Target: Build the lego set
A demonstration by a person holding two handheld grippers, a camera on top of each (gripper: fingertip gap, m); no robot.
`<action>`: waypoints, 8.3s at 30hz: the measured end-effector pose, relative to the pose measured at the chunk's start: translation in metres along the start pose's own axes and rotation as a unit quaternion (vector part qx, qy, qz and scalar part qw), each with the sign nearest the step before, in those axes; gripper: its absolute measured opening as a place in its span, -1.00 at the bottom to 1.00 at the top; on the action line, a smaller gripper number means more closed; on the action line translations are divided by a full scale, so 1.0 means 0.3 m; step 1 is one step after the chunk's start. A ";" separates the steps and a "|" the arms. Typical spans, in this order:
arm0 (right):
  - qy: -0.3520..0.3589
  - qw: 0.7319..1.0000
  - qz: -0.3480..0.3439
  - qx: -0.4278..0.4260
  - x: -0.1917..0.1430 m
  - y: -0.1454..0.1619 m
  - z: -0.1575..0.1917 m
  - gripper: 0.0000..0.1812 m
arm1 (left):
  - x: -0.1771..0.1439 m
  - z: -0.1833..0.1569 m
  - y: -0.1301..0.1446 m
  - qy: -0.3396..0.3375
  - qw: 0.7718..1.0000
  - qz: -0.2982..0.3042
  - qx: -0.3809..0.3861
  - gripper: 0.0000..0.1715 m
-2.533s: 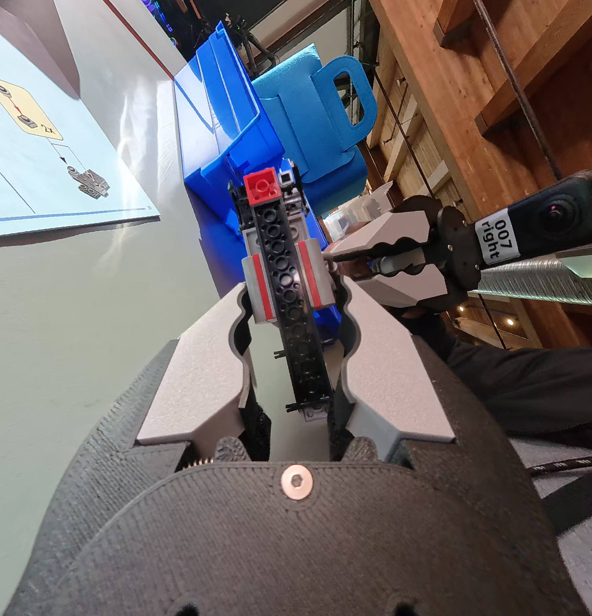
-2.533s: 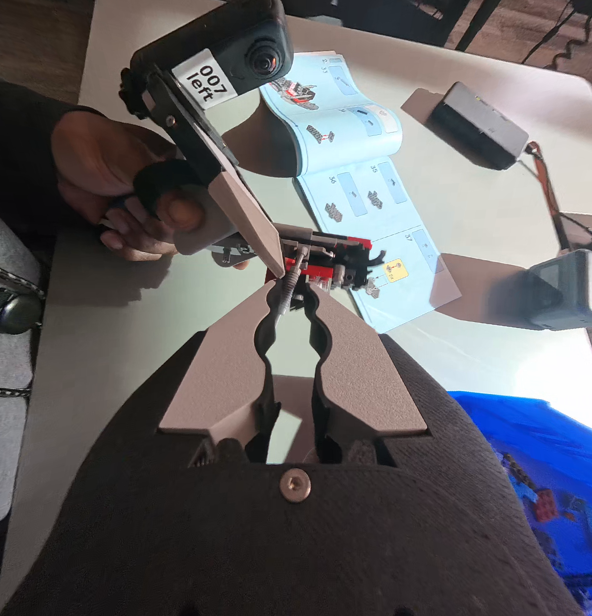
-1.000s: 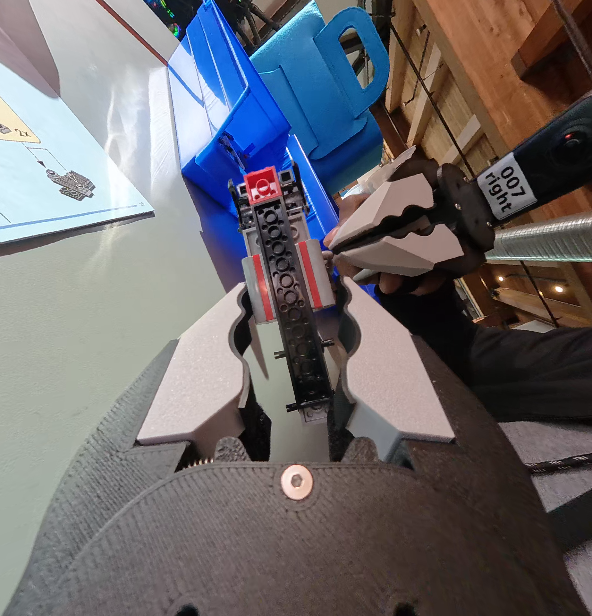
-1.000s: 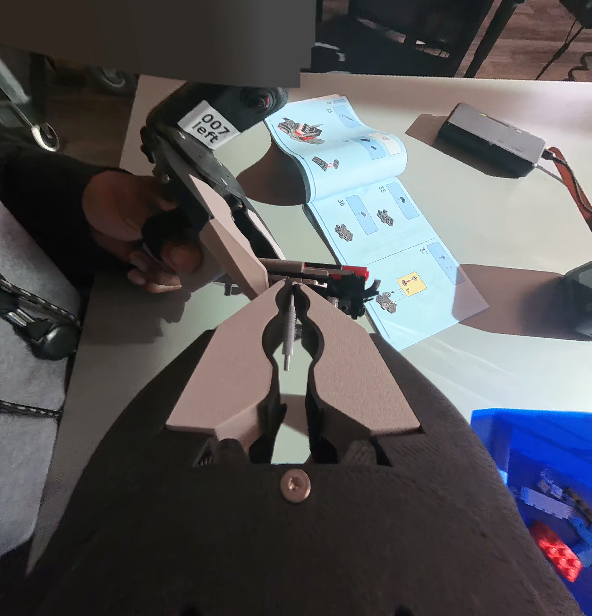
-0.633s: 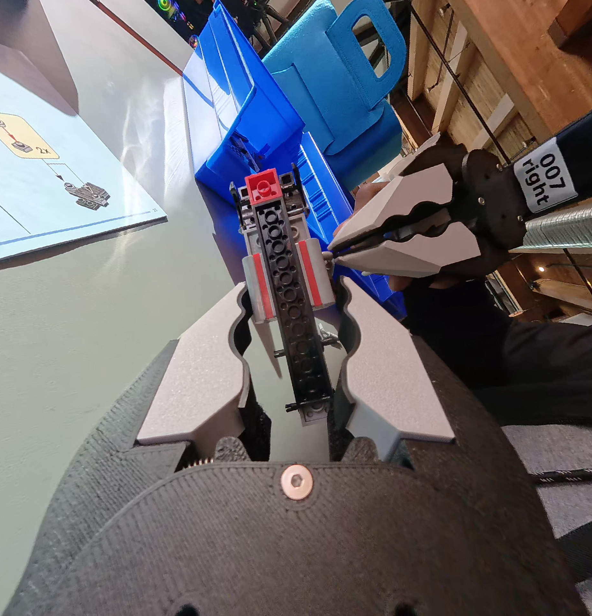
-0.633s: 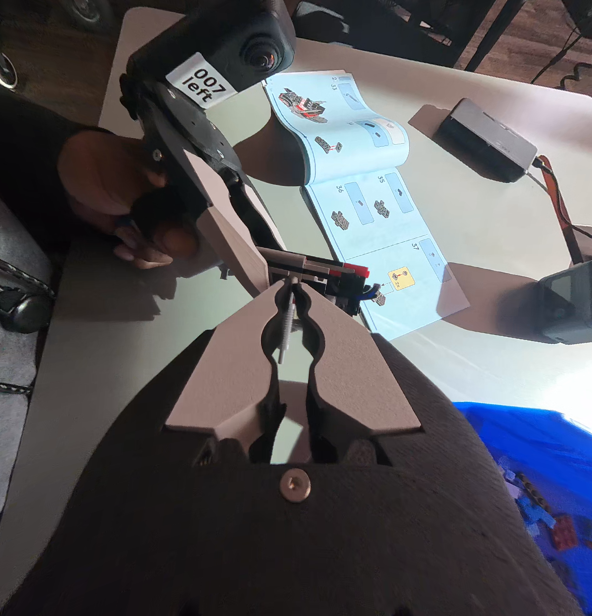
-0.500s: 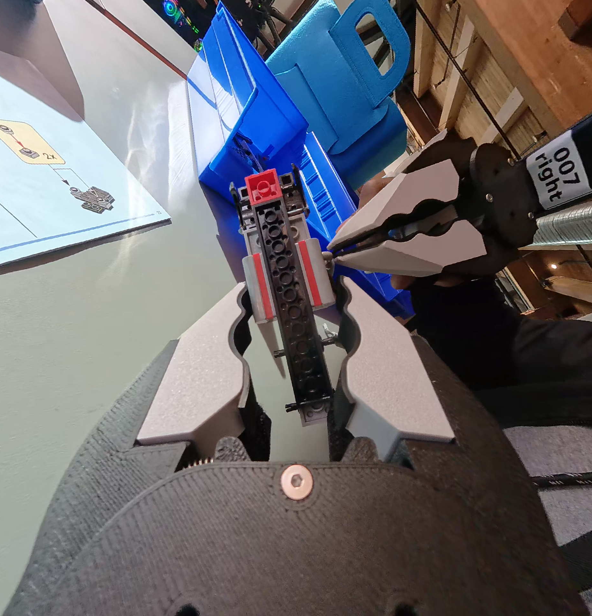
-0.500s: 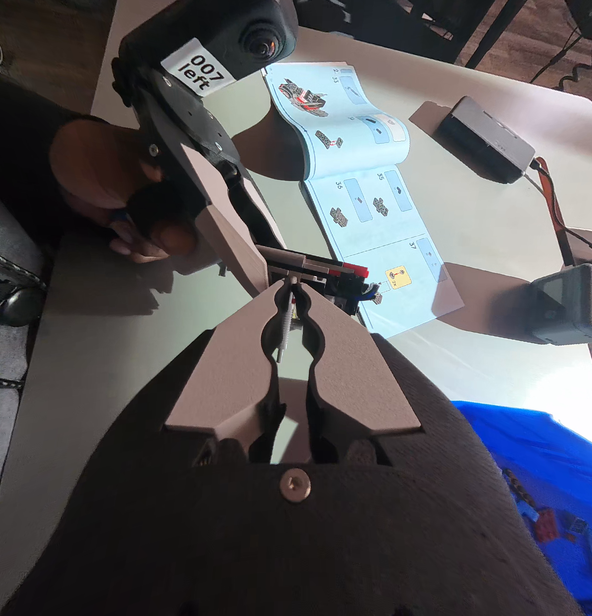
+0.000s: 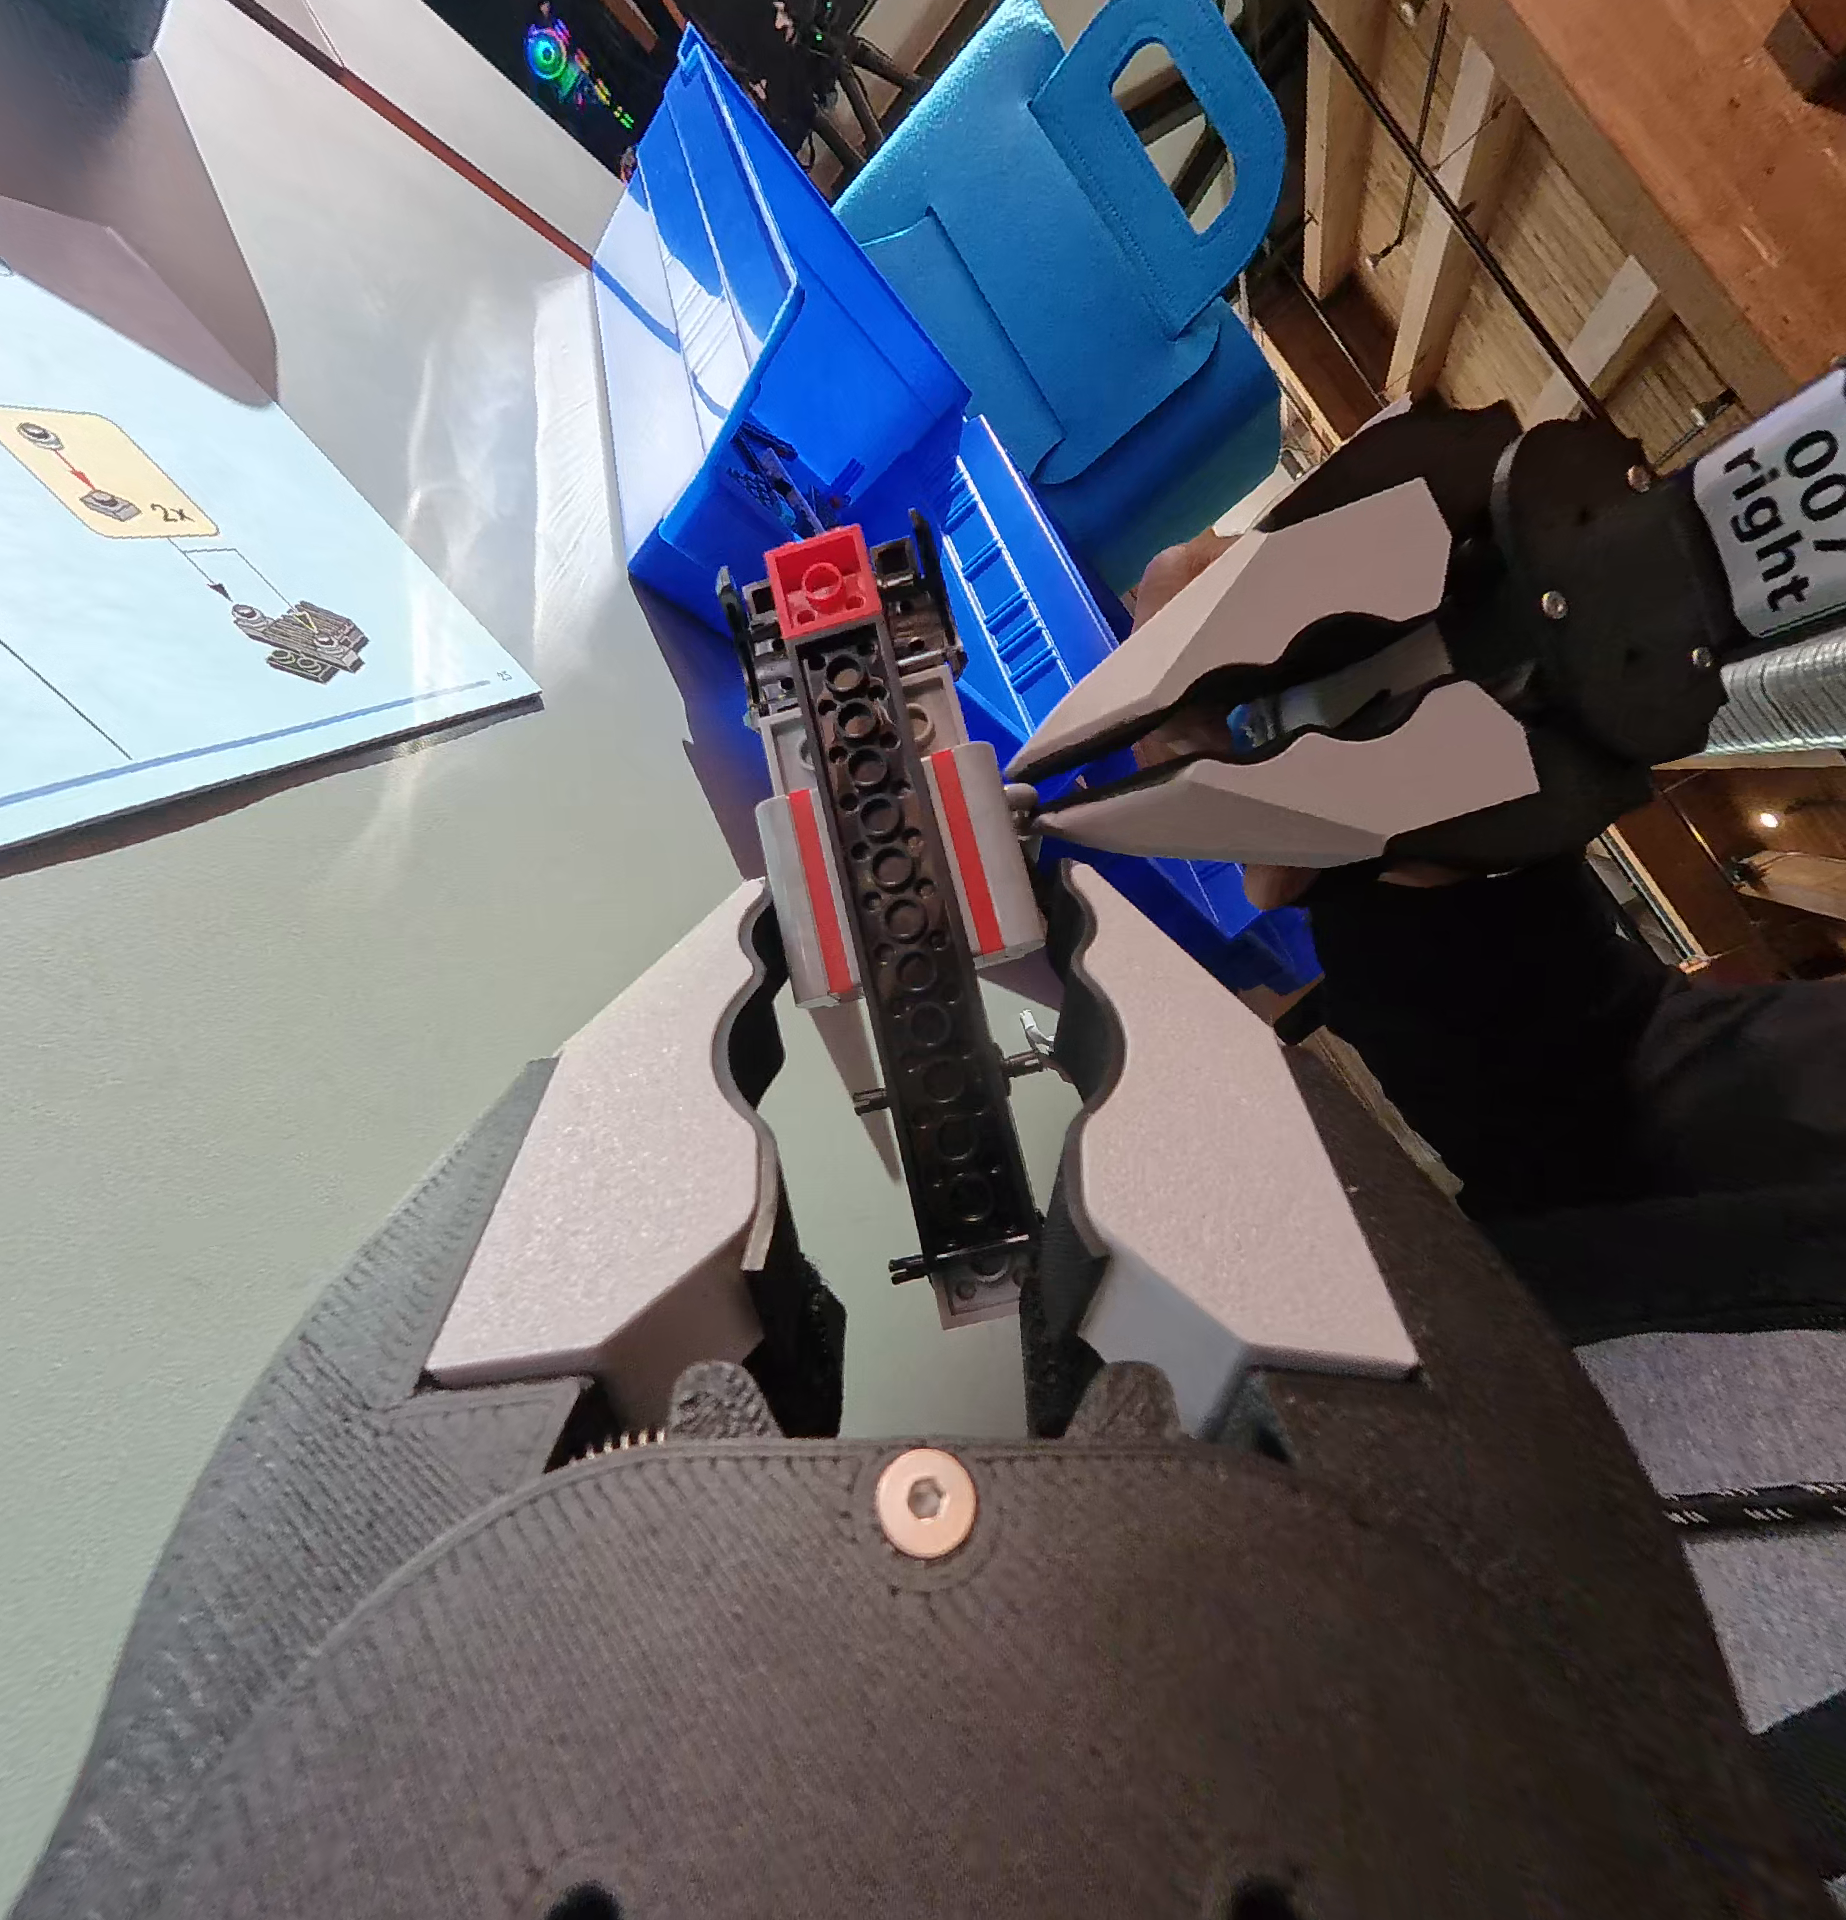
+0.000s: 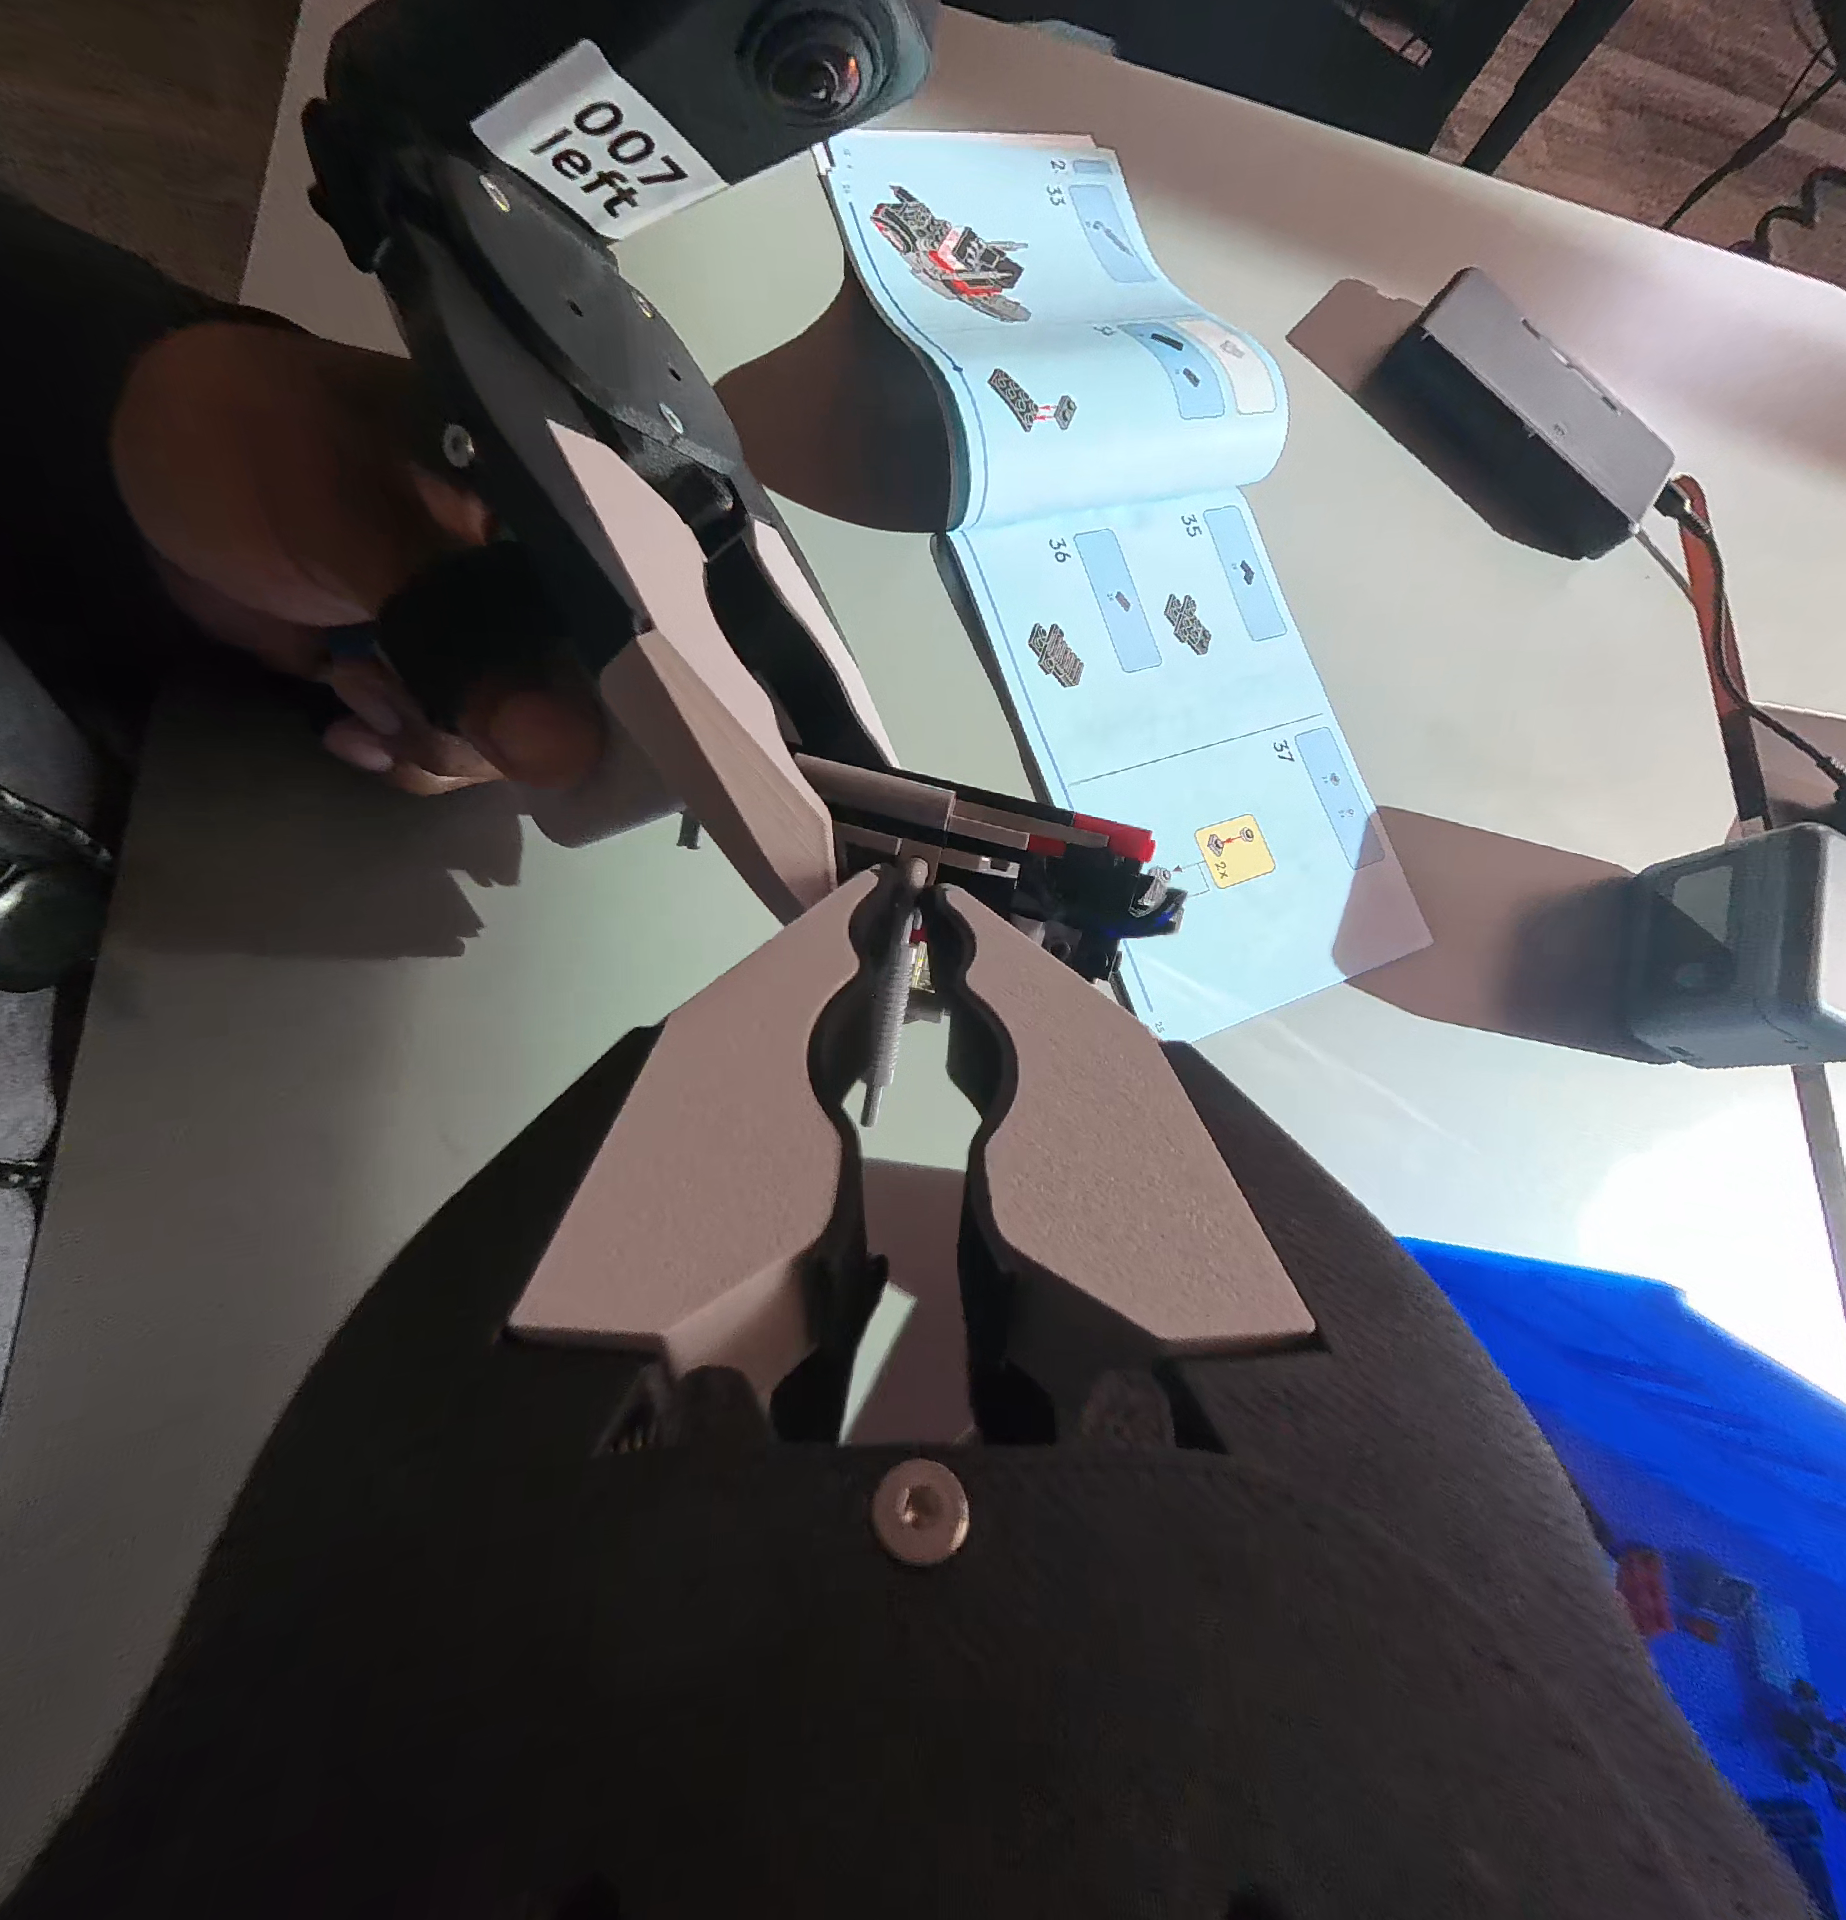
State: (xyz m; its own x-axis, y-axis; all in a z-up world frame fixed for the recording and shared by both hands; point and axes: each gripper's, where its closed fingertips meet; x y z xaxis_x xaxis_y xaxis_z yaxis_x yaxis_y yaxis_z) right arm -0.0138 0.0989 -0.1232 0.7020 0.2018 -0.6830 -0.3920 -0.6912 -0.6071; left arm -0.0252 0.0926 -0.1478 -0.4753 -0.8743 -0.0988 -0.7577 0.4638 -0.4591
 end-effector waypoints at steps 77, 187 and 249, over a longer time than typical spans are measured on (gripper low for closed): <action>0.048 0.997 -0.062 0.025 -0.011 -0.005 -0.051 -0.79 | -0.027 -0.020 -0.052 0.072 0.994 -0.007 -0.081 -0.40; -0.056 0.903 -0.262 0.335 -0.093 -0.146 0.003 -0.48 | -0.094 -0.218 -0.052 0.131 0.943 -0.106 0.285 -0.39; 0.103 0.918 -0.161 0.348 -0.101 0.138 -0.010 -0.53 | -0.023 -0.113 0.019 0.000 0.993 -0.019 0.117 0.01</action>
State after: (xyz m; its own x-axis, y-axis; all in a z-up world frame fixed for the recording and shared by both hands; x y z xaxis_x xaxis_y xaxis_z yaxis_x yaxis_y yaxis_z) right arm -0.0494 0.0620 -0.1264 0.9174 0.1320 -0.3753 -0.3795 0.0068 -0.9252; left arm -0.0413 0.1062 -0.1197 -0.4481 -0.8905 -0.0784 -0.6506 0.3850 -0.6545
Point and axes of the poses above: each gripper's, where its closed fingertips meet, x out along the fingers, y out of its underside, z = x × y across the jaws, and after that the axes turned 15 degrees about -x, right-handed
